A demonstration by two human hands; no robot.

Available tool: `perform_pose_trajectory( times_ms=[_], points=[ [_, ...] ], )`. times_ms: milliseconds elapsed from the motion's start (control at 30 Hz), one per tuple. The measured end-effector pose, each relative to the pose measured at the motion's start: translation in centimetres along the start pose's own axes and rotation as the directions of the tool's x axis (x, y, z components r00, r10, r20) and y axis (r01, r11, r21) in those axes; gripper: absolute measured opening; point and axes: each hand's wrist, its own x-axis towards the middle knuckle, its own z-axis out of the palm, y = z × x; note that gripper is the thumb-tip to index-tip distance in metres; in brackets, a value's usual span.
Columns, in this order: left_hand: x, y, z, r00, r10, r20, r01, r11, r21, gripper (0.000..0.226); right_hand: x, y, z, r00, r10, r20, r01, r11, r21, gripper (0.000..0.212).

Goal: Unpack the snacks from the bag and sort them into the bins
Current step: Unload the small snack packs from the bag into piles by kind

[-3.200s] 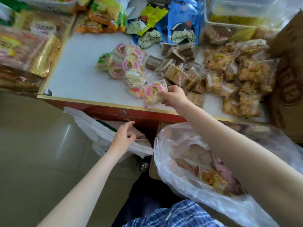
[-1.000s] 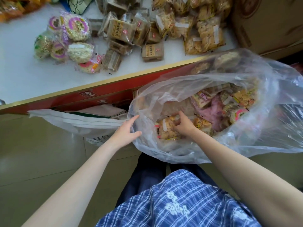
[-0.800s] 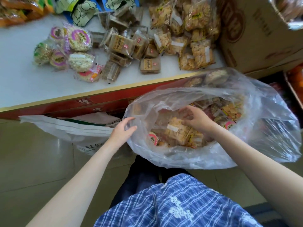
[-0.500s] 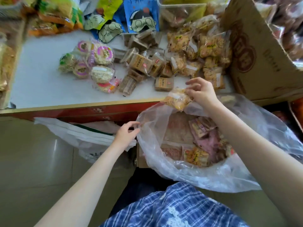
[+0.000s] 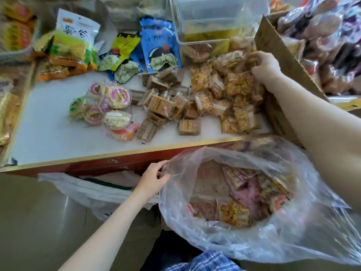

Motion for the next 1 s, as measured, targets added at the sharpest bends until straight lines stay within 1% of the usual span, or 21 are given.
perform_pose_trajectory(
  times_ms=[67,100,167,233,300,400,433,467,500,533,567,600,633,667,700,733,800,833,900,967,1000],
  points=[
    [0.2,0.0,-0.1,1.0,0.007,-0.005,-0.007,1.0,0.021,0.047,-1.0,0.5,-0.1,0.992,-0.063,0.112,0.074,0.993,-0.097,0.051],
    [0.3,0.1,0.0,1.0,0.015,-0.011,-0.015,0.999,0.029,0.047,-1.6,0.6,-0.5,0.991,-0.059,0.121,0.074,0.99,-0.122,0.052],
    [0.4,0.3,0.1,0.999,0.038,-0.027,-0.037,0.999,0.039,0.047,-3.1,1.1,-1.4,0.996,-0.047,0.071,0.054,0.993,-0.107,0.052],
    [0.3,0.5,0.4,0.997,0.063,-0.047,-0.061,0.997,0.039,0.047,-5.5,1.9,-1.9,0.997,-0.072,0.0,0.072,0.997,-0.027,0.047],
    [0.2,0.4,0.9,0.995,0.082,-0.051,-0.079,0.995,0.052,0.046,-8.8,3.4,-1.7,0.994,-0.111,-0.013,0.111,0.992,0.065,0.042],
    [-0.4,-0.3,2.0,0.996,0.087,-0.015,-0.086,0.992,0.095,0.044,-15.3,6.8,0.5,0.974,-0.214,0.067,0.203,0.968,0.144,0.03],
    [-0.7,-0.5,2.4,0.997,0.081,-0.002,-0.081,0.991,0.107,0.044,-17.4,8.1,1.6,0.959,-0.259,0.112,0.241,0.959,0.15,0.028],
    [-0.9,-0.7,2.6,0.997,0.073,0.008,-0.074,0.99,0.116,0.044,-19.4,9.4,2.9,0.939,-0.288,0.187,0.264,0.954,0.142,0.027],
    [-0.9,-0.8,2.8,0.998,0.064,0.017,-0.066,0.991,0.119,0.043,-21.0,10.7,4.2,0.908,-0.291,0.302,0.27,0.956,0.11,0.027],
    [-1.0,-0.8,3.0,0.998,0.057,0.025,-0.06,0.991,0.12,0.043,-22.4,12.0,5.5,0.851,-0.262,0.455,0.272,0.961,0.045,0.03],
    [-1.1,-0.8,3.1,0.998,0.051,0.031,-0.055,0.991,0.123,0.042,-23.4,13.3,6.7,0.758,-0.197,0.622,0.293,0.954,-0.055,0.037],
    [-1.1,-0.8,3.2,0.998,0.048,0.035,-0.052,0.99,0.129,0.042,-24.3,14.5,7.8,0.644,-0.097,0.759,0.342,0.924,-0.172,0.046],
    [-1.2,-0.7,3.3,0.998,0.045,0.038,-0.05,0.989,0.137,0.042,-25.0,15.7,8.8,0.543,0.004,0.839,0.406,0.874,-0.267,0.054],
    [-1.2,-0.7,3.3,0.998,0.043,0.041,-0.049,0.989,0.143,0.042,-25.5,16.6,9.6,0.48,0.077,0.874,0.47,0.819,-0.33,0.06],
    [-1.3,-0.6,3.4,0.998,0.042,0.046,-0.049,0.988,0.148,0.042,-25.9,17.5,10.2,0.454,0.112,0.884,0.518,0.774,-0.364,0.062],
    [-1.4,-0.5,3.4,0.998,0.041,0.051,-0.048,0.987,0.151,0.043,-26.1,18.1,10.6,0.463,0.111,0.879,0.555,0.737,-0.385,0.062],
    [-1.6,-0.4,3.4,0.998,0.037,0.057,-0.047,0.984,0.172,0.043,-26.0,19.2,11.5,0.527,0.052,0.848,0.582,0.705,-0.405,0.054],
    [-1.6,-0.5,3.4,0.997,0.034,0.062,-0.046,0.981,0.187,0.043,-25.9,19.5,12.0,0.56,0.026,0.828,0.562,0.723,-0.402,0.047],
    [-1.8,-0.5,3.4,0.997,0.027,0.068,-0.041,0.978,0.203,0.042,-25.5,19.5,12.6,0.628,0.003,0.778,0.458,0.807,-0.373,0.033],
    [-2.0,-0.7,3.3,0.997,0.022,0.067,-0.036,0.978,0.206,0.042,-25.2,18.5,12.1,0.699,-0.028,0.715,0.355,0.881,-0.312,0.028],
    [-2.0,-0.7,3.3,0.998,0.024,0.065,-0.037,0.978,0.207,0.042,-24.8,17.7,11.3,0.732,-0.072,0.678,0.335,0.904,-0.265,0.027]
  ],
)
